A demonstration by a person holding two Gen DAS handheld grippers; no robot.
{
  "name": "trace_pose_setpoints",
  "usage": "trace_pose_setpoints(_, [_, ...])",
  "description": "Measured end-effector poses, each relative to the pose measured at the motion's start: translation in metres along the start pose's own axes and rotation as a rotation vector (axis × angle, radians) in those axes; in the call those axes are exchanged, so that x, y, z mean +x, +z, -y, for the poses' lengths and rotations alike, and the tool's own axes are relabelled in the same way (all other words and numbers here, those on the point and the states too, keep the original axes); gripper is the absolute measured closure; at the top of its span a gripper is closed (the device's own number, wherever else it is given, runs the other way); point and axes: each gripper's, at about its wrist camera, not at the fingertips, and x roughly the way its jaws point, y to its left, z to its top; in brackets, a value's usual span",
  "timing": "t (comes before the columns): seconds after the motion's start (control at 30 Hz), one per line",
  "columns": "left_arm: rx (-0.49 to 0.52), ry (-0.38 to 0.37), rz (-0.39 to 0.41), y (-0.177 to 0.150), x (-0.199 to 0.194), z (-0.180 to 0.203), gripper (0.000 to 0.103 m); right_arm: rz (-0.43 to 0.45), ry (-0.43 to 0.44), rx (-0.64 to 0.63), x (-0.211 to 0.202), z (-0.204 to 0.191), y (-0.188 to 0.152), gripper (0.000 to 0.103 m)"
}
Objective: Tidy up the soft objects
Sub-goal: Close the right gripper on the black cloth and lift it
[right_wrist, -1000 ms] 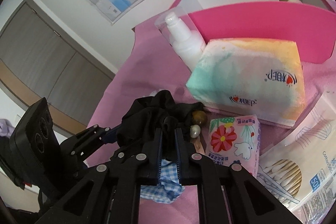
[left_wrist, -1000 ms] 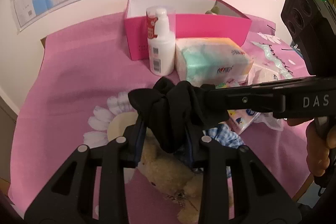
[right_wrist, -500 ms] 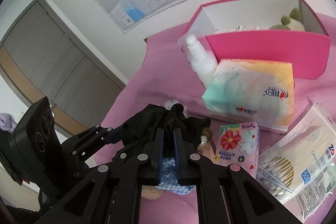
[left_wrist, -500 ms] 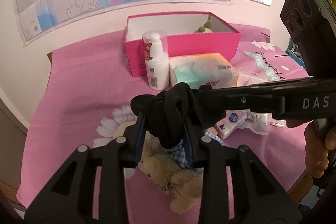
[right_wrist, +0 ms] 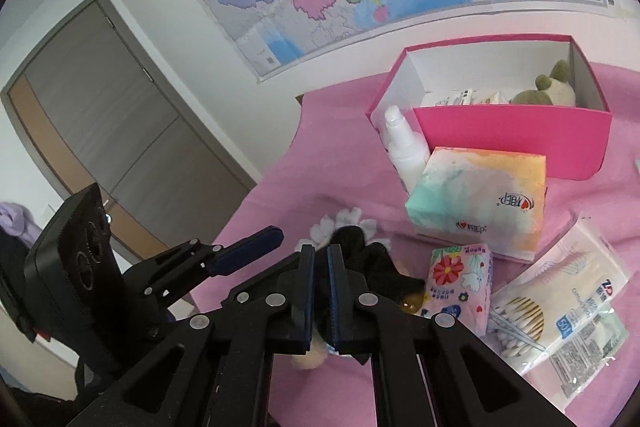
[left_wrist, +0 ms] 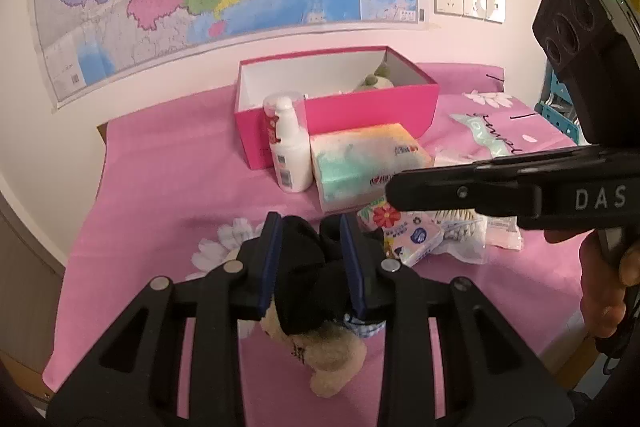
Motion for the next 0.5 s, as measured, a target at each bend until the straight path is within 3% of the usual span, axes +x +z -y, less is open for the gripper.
trace_pose_setpoints(0.13, [-0.01, -0.01, -0.056, -0.01, 0.013, -0.002, 0.07, -0.017, -0.026, 0.028, 0.006, 0.012, -0.005, 0.097])
trace_pose_setpoints(0.17, [-0.016, -0.015, -0.063, -0.013, 0.015, -0.003, 0.067, -0.027, -0.034, 0.035, 0.008, 0.015, -0.006, 0.094])
trace_pose_setpoints(0.2, [-0.019, -0.016, -0.071, -0.015, 0.017, -0.003, 0.057, -0.038, -0.05, 0.048, 0.011, 0.02, -0.009, 0.094])
trace_pose_setpoints(0.23, [-0.02, -0.017, -0.077, -0.017, 0.019, -0.003, 0.049, -0.049, -0.057, 0.059, 0.014, 0.024, -0.011, 0.087])
trace_pose_setpoints(0.27, [-0.02, -0.018, -0.085, -0.019, 0.022, -0.002, 0.032, -0.057, -0.062, 0.072, 0.016, 0.027, -0.012, 0.07])
trace_pose_setpoints(0.3, [-0.015, -0.018, -0.087, -0.02, 0.023, -0.001, 0.022, -0.065, -0.069, 0.084, 0.018, 0.031, -0.015, 0.061])
trace_pose_setpoints(0.33, [-0.011, -0.02, -0.085, -0.021, 0.023, 0.0, 0.022, -0.069, -0.077, 0.097, 0.02, 0.034, -0.017, 0.044])
trace_pose_setpoints(0.5, [0.006, -0.04, -0.103, -0.022, 0.026, 0.004, 0.022, -0.091, -0.065, 0.121, 0.028, 0.04, -0.02, 0.041])
